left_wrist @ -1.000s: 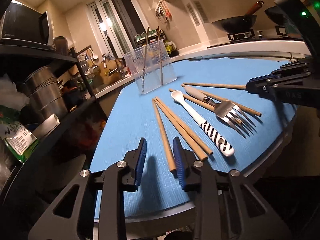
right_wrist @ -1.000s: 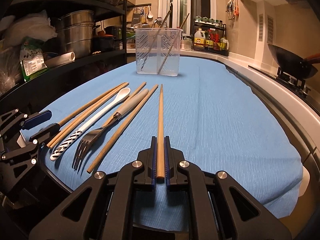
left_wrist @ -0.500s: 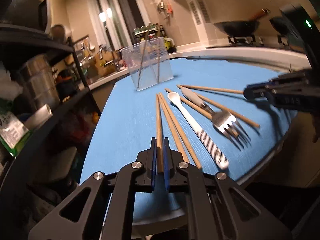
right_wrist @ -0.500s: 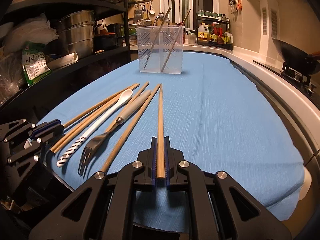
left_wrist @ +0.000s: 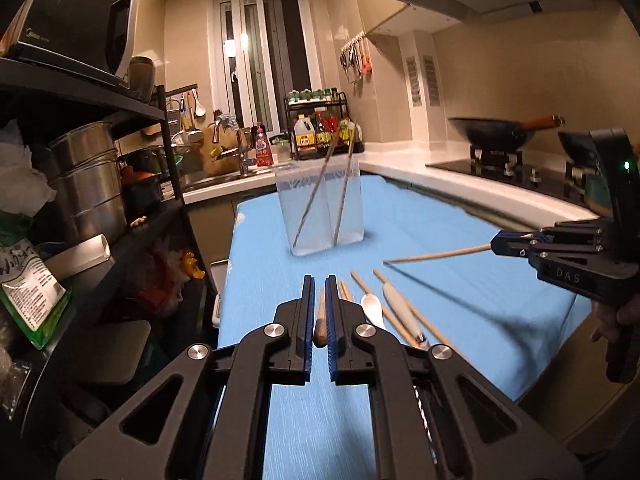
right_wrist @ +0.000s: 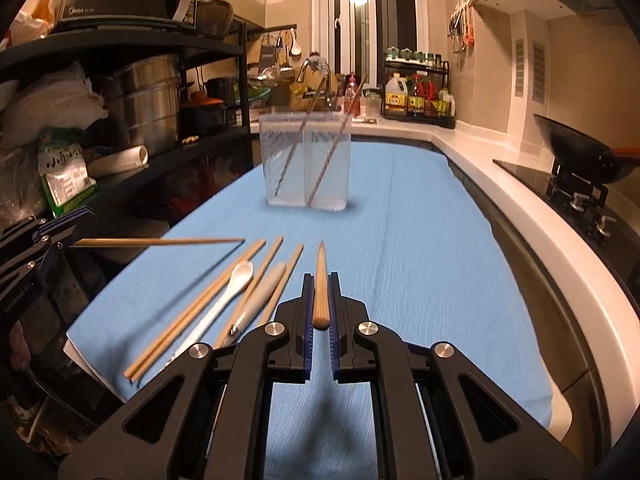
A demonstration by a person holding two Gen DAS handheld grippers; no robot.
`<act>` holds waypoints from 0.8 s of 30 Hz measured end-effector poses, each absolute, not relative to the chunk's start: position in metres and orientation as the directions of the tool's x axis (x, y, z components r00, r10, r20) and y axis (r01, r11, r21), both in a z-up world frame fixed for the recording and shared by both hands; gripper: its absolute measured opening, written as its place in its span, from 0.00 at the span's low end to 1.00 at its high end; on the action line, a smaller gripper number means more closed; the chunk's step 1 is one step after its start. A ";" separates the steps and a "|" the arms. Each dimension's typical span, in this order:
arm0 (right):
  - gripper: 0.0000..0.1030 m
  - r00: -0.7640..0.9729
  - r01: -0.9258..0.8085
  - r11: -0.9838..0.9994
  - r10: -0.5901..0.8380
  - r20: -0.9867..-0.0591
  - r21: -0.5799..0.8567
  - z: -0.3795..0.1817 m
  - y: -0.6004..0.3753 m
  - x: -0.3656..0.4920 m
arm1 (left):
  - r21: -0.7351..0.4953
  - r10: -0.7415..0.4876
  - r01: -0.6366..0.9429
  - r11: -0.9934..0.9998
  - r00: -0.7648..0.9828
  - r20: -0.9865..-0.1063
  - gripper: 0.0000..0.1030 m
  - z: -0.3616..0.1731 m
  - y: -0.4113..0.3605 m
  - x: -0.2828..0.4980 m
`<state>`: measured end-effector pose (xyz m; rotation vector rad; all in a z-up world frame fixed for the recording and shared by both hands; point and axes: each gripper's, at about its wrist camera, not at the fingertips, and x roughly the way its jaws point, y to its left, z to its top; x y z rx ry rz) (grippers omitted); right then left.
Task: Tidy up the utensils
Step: 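Lift both chopsticks and carry them toward the clear container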
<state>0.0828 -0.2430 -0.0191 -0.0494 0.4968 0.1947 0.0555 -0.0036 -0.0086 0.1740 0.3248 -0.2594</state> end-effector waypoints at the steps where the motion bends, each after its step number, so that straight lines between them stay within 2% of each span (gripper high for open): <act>1: 0.07 0.865 -0.197 0.980 0.173 -0.472 -0.001 -0.014 -0.244 0.085 | 0.124 -0.224 0.278 0.953 0.916 -0.334 0.05 -0.004 -0.002 0.058; 11: 0.07 0.893 -0.202 0.979 0.182 -0.411 -0.005 0.035 -0.252 0.120 | -0.027 -0.264 0.278 0.960 0.875 -0.406 0.05 0.039 0.025 0.120; 15: 0.07 0.890 -0.198 0.980 0.196 -0.412 0.038 0.051 -0.258 0.141 | -0.087 -0.293 0.284 0.955 0.847 -0.444 0.05 0.055 0.033 0.148; 24: 0.07 0.865 -0.226 0.972 0.229 -0.447 0.060 0.096 -0.260 0.186 | -0.027 -0.273 0.296 0.955 0.836 -0.477 0.05 0.094 0.032 0.185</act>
